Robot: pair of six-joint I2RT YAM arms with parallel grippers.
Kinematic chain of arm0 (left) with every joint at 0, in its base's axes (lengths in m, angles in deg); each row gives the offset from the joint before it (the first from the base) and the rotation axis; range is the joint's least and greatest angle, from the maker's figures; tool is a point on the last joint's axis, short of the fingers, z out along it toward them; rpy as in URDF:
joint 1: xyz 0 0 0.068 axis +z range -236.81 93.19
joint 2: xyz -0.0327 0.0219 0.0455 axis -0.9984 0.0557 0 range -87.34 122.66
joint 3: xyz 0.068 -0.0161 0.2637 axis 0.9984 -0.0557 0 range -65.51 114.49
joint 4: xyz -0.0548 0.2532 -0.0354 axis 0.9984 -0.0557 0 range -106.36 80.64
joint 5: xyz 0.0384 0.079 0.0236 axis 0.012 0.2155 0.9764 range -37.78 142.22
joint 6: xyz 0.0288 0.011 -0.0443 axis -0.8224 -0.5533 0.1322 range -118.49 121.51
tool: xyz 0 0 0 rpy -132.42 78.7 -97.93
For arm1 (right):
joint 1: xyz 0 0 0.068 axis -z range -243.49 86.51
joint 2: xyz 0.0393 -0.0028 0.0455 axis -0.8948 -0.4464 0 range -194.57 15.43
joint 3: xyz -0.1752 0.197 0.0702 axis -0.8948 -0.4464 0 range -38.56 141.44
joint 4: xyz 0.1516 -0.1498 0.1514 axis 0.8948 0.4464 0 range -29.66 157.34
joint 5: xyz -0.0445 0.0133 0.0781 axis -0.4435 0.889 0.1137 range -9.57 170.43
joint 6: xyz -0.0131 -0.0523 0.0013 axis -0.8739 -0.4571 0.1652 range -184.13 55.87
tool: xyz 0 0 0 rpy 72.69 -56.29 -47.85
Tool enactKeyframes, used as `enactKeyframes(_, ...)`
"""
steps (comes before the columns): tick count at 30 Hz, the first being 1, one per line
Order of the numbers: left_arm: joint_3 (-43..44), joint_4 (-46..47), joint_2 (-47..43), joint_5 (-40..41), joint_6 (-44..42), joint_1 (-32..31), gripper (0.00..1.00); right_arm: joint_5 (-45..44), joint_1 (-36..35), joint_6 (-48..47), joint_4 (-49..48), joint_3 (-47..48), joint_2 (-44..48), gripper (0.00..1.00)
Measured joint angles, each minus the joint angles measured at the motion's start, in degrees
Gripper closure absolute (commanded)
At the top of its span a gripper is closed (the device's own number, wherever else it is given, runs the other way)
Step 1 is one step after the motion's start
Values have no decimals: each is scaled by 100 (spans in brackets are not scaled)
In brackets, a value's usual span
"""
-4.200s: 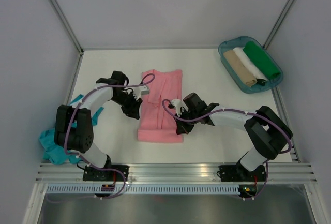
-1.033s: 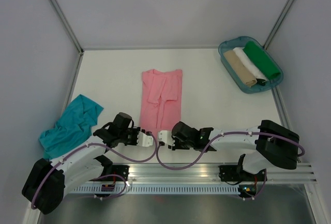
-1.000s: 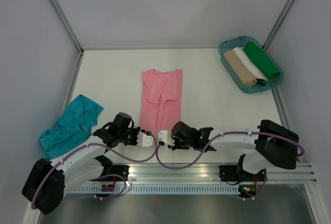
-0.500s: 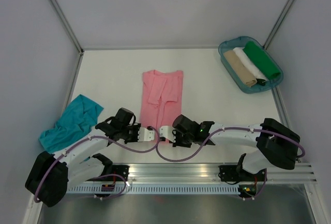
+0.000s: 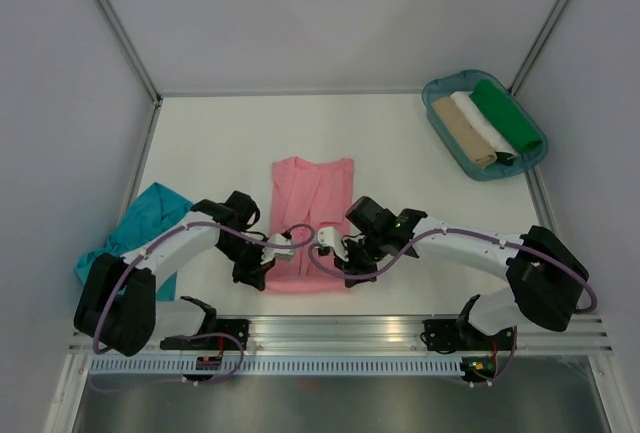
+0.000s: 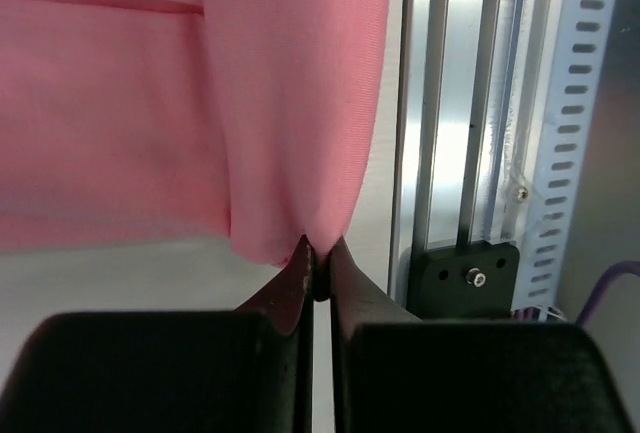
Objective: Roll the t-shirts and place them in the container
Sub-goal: Roll the tshirt
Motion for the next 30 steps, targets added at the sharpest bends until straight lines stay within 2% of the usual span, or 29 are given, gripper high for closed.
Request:
enactKeyframes(7,817,-378,1421,-452,-13,815,94,516,730,352,-389,22,-367,100)
enactKeyframes(14,1150,-402,2159,-621,-7,1257,94,496,1224,898,-809,136,-787,98)
enactKeyframes(15,1215,-391,2273,-619,11,1281,94,431,1239,968,-835,188,-852,92)
enactKeyframes(17,1322,-352,2461,-610,44,1307,92,330,1270,1099,-872,278,-990,87)
enactKeyframes(18,1360,-350,2520,-610,55,1314,90,275,1276,1128,-894,297,-1027,76)
enactKeyframes(19,1399,-343,2579,-608,66,1314,89,214,1287,1185,-920,308,-1056,70)
enactKeyframes(24,1648,-345,2765,-568,195,1314,82,-380,1353,1309,-883,382,-1054,66)
enactKeyframes(29,1746,-282,2824,-538,365,1318,78,-739,1427,1401,-846,389,-732,67)
enactKeyframes(30,1746,-262,2824,-520,411,1320,73,-774,1427,1419,-839,389,-610,68)
